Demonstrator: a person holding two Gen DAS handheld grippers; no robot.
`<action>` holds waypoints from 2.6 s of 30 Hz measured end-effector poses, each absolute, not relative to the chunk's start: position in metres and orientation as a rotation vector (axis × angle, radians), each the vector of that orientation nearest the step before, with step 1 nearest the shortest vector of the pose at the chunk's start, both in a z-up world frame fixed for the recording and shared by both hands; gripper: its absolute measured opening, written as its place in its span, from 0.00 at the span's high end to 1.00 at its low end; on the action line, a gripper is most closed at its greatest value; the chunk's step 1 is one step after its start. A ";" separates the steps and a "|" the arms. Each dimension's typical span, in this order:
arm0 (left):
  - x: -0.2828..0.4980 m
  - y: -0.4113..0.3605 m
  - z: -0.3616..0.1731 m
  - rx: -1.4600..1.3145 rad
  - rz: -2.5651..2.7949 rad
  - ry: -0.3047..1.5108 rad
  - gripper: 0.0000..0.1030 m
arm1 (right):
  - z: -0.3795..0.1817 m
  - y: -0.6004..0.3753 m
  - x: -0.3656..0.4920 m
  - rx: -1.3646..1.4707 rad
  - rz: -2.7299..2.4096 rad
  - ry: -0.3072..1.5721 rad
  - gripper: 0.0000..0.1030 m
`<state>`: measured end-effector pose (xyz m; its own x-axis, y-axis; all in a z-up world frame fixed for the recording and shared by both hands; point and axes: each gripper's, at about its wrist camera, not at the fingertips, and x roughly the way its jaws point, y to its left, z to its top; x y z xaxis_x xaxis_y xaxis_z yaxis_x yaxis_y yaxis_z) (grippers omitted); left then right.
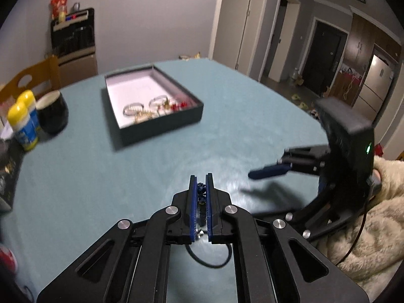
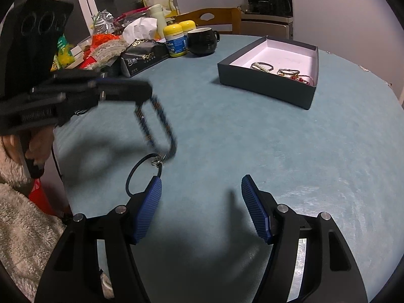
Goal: Organize jewelry
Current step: 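Carry the beaded bracelet and black hair tie over the black box with both tools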
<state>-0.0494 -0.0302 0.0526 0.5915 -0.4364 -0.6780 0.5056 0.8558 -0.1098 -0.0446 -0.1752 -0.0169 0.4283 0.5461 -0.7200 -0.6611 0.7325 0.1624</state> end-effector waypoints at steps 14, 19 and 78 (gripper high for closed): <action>-0.013 -0.019 0.049 0.113 -0.459 0.742 0.94 | -0.027 -0.114 -0.044 -0.278 0.878 0.856 0.71; -0.012 -0.015 0.048 0.103 -0.462 0.743 0.94 | -0.032 -0.105 -0.048 -0.335 0.849 0.842 0.83; 0.103 -0.030 0.135 0.164 -0.347 0.603 0.94 | 0.081 -0.207 0.123 -0.052 0.330 0.584 0.93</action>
<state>0.1033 -0.0302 0.1346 0.7684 -0.2707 -0.5799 0.3655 0.9294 0.0506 0.1231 -0.2070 0.0815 0.7837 0.2908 -0.5489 -0.3201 0.9464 0.0443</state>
